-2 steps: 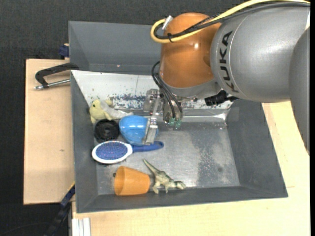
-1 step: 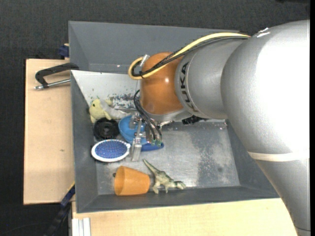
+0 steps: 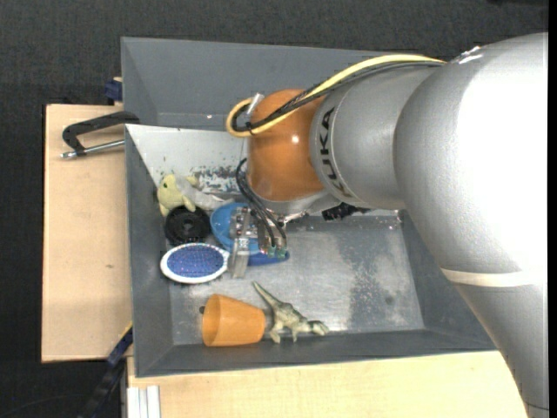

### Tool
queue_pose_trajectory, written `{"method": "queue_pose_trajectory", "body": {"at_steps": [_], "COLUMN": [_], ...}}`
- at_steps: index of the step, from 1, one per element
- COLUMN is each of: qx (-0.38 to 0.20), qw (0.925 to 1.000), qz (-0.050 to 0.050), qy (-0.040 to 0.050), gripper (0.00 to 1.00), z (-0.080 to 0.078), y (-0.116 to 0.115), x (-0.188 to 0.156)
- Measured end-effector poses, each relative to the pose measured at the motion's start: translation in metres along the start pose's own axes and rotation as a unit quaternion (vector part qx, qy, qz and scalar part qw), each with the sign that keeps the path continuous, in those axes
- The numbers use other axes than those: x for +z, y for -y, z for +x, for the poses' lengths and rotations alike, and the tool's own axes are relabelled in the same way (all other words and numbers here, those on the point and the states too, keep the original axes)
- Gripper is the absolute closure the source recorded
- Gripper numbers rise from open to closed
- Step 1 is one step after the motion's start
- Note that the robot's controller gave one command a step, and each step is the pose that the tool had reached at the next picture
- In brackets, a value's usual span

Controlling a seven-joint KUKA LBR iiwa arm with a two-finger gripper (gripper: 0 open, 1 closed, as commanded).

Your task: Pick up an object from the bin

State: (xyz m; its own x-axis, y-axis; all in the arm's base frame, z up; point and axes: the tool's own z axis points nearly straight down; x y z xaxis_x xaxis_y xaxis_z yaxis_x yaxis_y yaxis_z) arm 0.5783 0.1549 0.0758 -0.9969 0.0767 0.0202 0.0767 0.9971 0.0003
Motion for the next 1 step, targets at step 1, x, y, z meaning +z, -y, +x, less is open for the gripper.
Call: {"method": "queue_pose_trajectory", "body": {"at_steps": [1], "qx": [-0.025], "qw": [0.9995], "qz": [-0.003], "qy": [0.0175], "gripper": [1.00], "z": [0.0048], "y": [-0.0262], "x": [-0.1850]}}
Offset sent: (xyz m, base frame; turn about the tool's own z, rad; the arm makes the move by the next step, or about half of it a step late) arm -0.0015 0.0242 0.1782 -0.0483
